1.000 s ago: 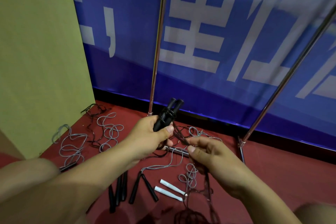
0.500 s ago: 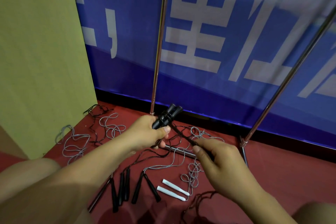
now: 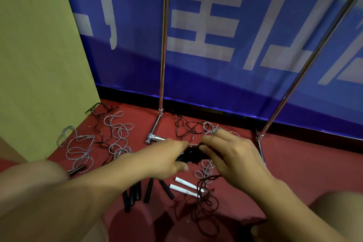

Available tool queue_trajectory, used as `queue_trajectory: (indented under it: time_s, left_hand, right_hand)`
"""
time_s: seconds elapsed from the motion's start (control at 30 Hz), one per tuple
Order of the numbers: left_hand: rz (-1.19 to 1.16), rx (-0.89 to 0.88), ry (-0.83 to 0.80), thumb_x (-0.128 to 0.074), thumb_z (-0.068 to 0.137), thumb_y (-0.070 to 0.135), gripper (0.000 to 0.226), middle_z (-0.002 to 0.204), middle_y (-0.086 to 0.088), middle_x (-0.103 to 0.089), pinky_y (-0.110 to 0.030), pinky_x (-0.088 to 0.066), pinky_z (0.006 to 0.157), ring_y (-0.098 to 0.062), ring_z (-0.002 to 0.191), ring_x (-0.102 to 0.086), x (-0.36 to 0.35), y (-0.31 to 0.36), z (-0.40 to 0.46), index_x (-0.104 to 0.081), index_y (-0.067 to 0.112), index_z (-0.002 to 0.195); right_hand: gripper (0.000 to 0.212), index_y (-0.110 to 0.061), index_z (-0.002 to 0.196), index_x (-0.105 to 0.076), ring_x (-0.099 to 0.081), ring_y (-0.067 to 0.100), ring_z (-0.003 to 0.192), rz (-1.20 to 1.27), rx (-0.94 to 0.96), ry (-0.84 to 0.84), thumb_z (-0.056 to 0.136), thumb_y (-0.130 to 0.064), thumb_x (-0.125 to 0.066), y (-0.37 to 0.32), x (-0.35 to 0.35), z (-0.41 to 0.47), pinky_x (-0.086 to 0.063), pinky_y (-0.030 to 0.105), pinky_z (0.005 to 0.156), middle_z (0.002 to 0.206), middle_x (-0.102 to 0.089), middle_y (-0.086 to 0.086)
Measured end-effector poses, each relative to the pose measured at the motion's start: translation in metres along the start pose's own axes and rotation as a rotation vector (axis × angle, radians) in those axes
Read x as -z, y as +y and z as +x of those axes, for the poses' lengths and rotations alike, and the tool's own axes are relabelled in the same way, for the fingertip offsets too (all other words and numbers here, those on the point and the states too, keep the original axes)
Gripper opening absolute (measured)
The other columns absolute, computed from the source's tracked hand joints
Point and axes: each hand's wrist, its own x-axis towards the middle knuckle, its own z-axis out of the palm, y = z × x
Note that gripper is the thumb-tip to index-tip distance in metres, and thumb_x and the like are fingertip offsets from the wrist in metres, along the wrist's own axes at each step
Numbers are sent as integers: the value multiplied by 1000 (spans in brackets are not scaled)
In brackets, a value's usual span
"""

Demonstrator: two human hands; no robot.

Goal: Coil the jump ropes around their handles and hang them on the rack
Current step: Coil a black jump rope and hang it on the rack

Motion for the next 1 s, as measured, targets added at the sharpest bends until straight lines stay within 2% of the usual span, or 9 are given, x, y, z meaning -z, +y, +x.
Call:
queue_trajectory:
  time_s: [0.33,0.53,0.6,0.67,0.7,0.77,0.83,0.9,1.0]
  left_hand:
    - [57,-218,-22,-66,91,40,26,96,7,-63,-42,-52,78,-18,88,-60,-1,8,-9,-46,34,105]
    - [-302,-315,-24,-68,91,35,20,88,-2,-63,-50,-51,78,-22,82,-61,7,17,-19,-57,27,105]
    - [-526,-328,-28,-70,92,24,14,82,0,-63,-42,-54,74,-20,77,-62,12,22,-21,-60,24,101]
    - [-728,-342,-20,-68,93,9,16,77,9,-60,-30,-53,70,-14,71,-61,16,27,-21,-59,20,100]
    - [-782,-346,-4,-67,94,6,17,78,10,-60,-28,-53,71,-14,70,-62,17,28,-20,-59,18,103]
    - [-823,-342,73,-66,95,9,17,80,5,-61,-29,-52,70,-17,67,-64,19,27,-17,-58,14,110]
    - [-862,-321,149,-64,95,19,18,80,-5,-62,-31,-51,66,-20,67,-65,21,25,-15,-59,20,111]
    - [-899,-265,220,-63,96,22,14,78,-10,-63,-31,-50,60,-21,66,-65,22,22,-12,-58,24,108]
    - [-936,-169,342,-61,98,14,10,74,-3,-62,-29,-47,54,-18,61,-63,22,20,-8,-56,16,107]
  right_hand:
    - [17,-36,100,-69,-64,11,85,67,-326,-110,92,-46,-59,19,-2,6,-53,39,71,87,-66,-14]
    - [29,-21,78,-69,-52,9,56,485,-625,-62,71,-47,-80,26,9,16,-44,27,58,62,-61,-4]
    - [36,-10,85,-67,-53,18,59,764,-702,-20,69,-40,-79,24,13,17,-44,31,56,66,-60,9]
    - [24,-3,87,-62,-55,15,58,868,-663,12,79,-21,-77,19,15,19,-43,25,53,65,-62,5]
    - [12,-5,85,-61,-55,7,56,825,-617,18,84,-7,-73,16,14,19,-43,20,54,62,-63,-6]
    - [23,-13,78,-61,-53,-5,52,653,-555,15,85,9,-63,13,9,18,-40,13,54,58,-62,-17]
    - [24,-22,79,-62,-53,-4,51,569,-529,-33,90,-1,-62,10,4,15,-42,15,53,59,-63,-17]
    - [19,-32,99,-64,-57,4,56,584,-511,-132,94,-14,-63,6,0,12,-51,32,57,71,-68,-8]
    - [34,-50,111,-54,-66,13,73,508,-484,-246,94,-23,-65,4,-5,8,-56,36,74,88,-70,-5]
